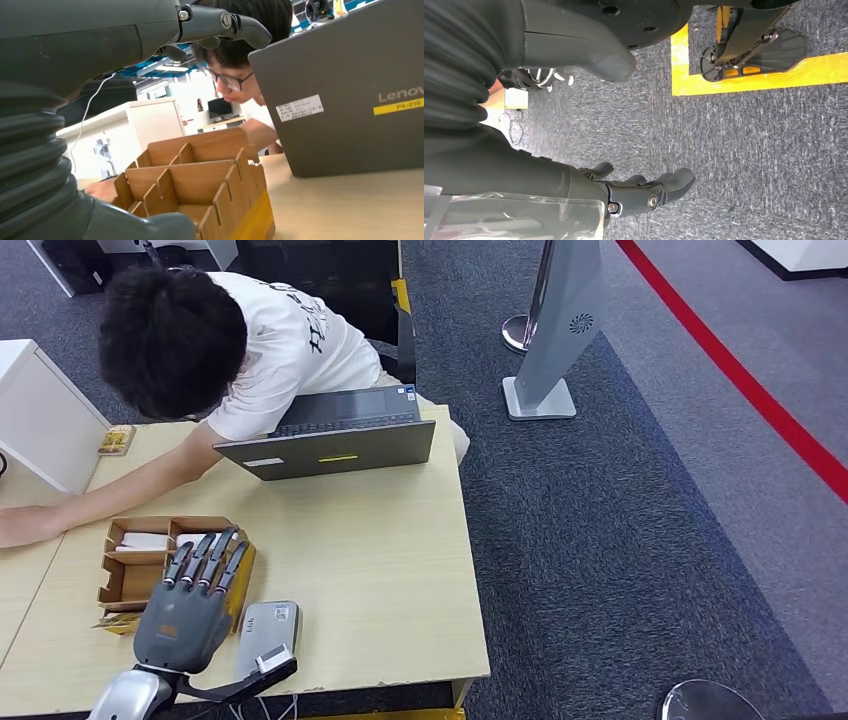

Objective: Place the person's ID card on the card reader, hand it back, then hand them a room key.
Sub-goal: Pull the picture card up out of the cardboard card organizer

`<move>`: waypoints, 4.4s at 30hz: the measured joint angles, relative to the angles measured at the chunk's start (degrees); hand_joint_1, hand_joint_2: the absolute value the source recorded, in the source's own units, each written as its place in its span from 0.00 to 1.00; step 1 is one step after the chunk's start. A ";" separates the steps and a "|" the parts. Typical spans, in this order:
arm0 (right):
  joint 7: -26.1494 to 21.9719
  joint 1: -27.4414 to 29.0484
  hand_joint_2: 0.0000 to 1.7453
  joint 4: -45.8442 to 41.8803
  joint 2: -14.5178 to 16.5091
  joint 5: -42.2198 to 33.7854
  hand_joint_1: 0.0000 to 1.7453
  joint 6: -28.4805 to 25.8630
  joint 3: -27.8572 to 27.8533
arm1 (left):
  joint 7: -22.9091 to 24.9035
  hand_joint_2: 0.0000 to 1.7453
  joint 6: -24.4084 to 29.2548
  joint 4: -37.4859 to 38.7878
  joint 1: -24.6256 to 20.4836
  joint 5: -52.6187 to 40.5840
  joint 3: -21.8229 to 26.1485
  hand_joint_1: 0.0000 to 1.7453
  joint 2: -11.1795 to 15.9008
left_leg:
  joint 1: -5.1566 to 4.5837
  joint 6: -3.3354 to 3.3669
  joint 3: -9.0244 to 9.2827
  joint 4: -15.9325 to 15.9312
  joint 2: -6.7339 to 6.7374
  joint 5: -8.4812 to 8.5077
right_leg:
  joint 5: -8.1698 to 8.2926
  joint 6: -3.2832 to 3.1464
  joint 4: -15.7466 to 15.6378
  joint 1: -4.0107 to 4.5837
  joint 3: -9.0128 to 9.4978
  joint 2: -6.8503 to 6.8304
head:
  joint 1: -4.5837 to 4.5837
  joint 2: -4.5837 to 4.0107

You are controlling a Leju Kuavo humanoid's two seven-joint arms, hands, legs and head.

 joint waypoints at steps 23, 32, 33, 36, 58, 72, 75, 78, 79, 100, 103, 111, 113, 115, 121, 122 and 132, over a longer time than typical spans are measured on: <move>0.39 0.01 1.00 0.00 0.12 0.18 0.00 0.62 -0.38 | 1.59 1.00 -0.51 1.74 1.58 1.00 1.40 0.00 -0.95 | 0.00 0.00 -0.01 0.00 -0.01 0.00 | 0.00 0.00 0.00 0.00 0.00 -0.01 | -0.01 0.00; 0.32 0.01 1.00 0.00 0.12 0.26 0.00 0.87 -0.40 | 2.14 1.00 -0.34 1.54 3.50 1.24 3.13 0.00 -0.64 | 0.00 0.00 -0.01 0.00 -0.01 0.00 | 0.00 0.00 0.00 0.00 0.01 -0.01 | -0.01 0.01; 0.33 0.01 1.00 0.00 0.12 0.27 0.00 0.87 -0.40 | 2.14 1.00 -0.33 1.50 3.60 1.25 3.23 0.00 -0.64 | 0.00 0.00 -0.01 0.00 -0.01 0.00 | 0.00 0.00 0.00 0.00 0.00 -0.01 | 0.00 0.01; 0.33 0.01 1.00 0.00 0.12 0.29 0.00 0.83 -0.41 | 2.15 1.00 -0.33 1.45 3.74 1.26 3.44 0.00 -0.64 | 0.00 0.00 -0.01 0.00 -0.01 0.00 | 0.00 0.00 0.00 0.00 0.01 -0.02 | 0.00 0.00; 0.49 0.01 1.00 0.00 0.12 0.55 0.00 0.83 -0.57 | 3.62 1.00 -0.68 1.40 3.75 0.51 4.34 0.00 -1.22 | 0.00 0.00 -0.01 0.00 -0.02 0.00 | 0.00 0.00 0.00 0.00 0.00 -0.02 | -0.01 0.01; 0.67 0.01 1.00 0.00 0.12 0.81 0.00 0.90 -1.13 | 5.32 1.00 0.55 1.35 3.88 -1.06 6.76 0.00 -2.53 | 0.00 0.00 -0.01 0.00 -0.02 0.00 | 0.00 0.00 0.00 0.00 0.00 -0.03 | -0.01 0.00; 0.67 0.01 1.00 0.00 0.12 0.85 0.00 0.92 -1.26 | 5.35 1.00 0.56 1.34 3.99 -1.04 7.01 0.00 -2.63 | 0.00 0.00 -0.01 0.00 -0.02 0.00 | 0.00 0.00 0.00 0.00 0.00 -0.03 | -0.01 0.00; 0.66 0.00 1.00 0.00 0.12 0.90 0.00 0.95 -1.31 | 5.36 1.00 0.49 1.34 4.05 -0.80 7.16 0.00 -2.92 | 0.00 0.00 -0.01 0.00 -0.02 0.00 | 0.00 0.00 0.00 0.00 0.00 -0.03 | -0.01 0.00; 0.66 0.00 1.00 0.00 0.12 0.95 0.00 0.96 -1.32 | 5.36 1.00 0.45 1.35 4.05 -0.67 7.20 0.00 -3.04 | 0.00 0.00 -0.01 0.00 -0.02 0.00 | 0.00 0.00 0.00 0.00 0.00 -0.03 | -0.01 0.00; 0.94 0.00 1.00 0.00 0.12 1.95 0.00 1.19 -1.34 | 5.43 1.00 -0.51 4.64 2.51 -0.36 9.51 0.00 -5.20 | 0.00 0.00 -0.01 0.00 -0.01 0.00 | 0.00 0.00 0.00 0.00 0.00 -0.02 | 0.00 0.01; 1.00 0.00 1.00 0.00 0.12 2.01 0.00 1.34 -1.34 | 5.48 1.00 -0.56 5.19 2.45 -0.23 9.61 0.00 -5.33 | 0.00 0.00 -0.01 0.00 -0.01 0.00 | 0.00 0.00 0.00 0.00 0.00 -0.02 | 0.00 0.01; 1.15 0.00 1.00 -0.01 0.12 2.16 0.00 1.74 -1.34 | 5.79 1.00 -0.67 6.69 2.40 -0.20 10.04 0.25 -5.79 | 0.00 0.00 -0.01 0.00 -0.01 0.00 | 0.00 0.00 0.00 0.00 0.00 -0.02 | 0.00 0.01; 1.20 0.00 1.00 -0.01 0.12 2.24 0.00 1.75 -1.34 | 5.79 1.00 -0.74 7.00 2.39 -0.20 10.08 0.75 -5.85 | 0.00 0.00 -0.01 0.00 -0.01 0.00 | 0.00 0.00 0.00 0.00 0.00 -0.02 | 0.00 0.01; 1.20 0.00 1.00 -0.01 0.12 2.28 0.00 1.78 -1.34 | 5.79 1.00 -0.99 7.29 2.37 -0.21 10.11 1.00 -5.86 | 0.00 0.00 -0.01 0.00 -0.01 0.00 | 0.00 0.00 0.00 0.00 0.00 -0.02 | -0.01 0.01; 1.18 0.00 1.00 0.00 0.12 2.41 0.00 1.81 -1.34 | 5.26 1.00 -1.26 7.79 2.37 0.15 10.33 1.00 -5.85 | 0.00 0.00 -0.01 0.00 -0.01 0.00 | 0.00 0.00 0.00 0.00 0.00 -0.02 | -0.01 0.00; 1.18 0.00 1.00 0.00 0.12 2.42 0.00 1.81 -1.34 | 5.09 1.00 -1.25 7.86 2.37 0.28 10.40 1.00 -5.85 | 0.00 0.00 -0.01 0.00 -0.01 0.00 | 0.00 0.00 0.00 0.00 0.00 -0.02 | -0.01 0.01; 1.18 0.00 1.00 -0.01 0.12 2.98 0.00 1.86 -1.34 | 3.67 1.00 -0.78 8.61 2.36 1.27 11.34 1.00 -5.82 | 0.00 0.00 -0.01 0.00 -0.01 0.00 | 0.00 0.00 0.00 0.00 0.00 -0.03 | -0.01 0.00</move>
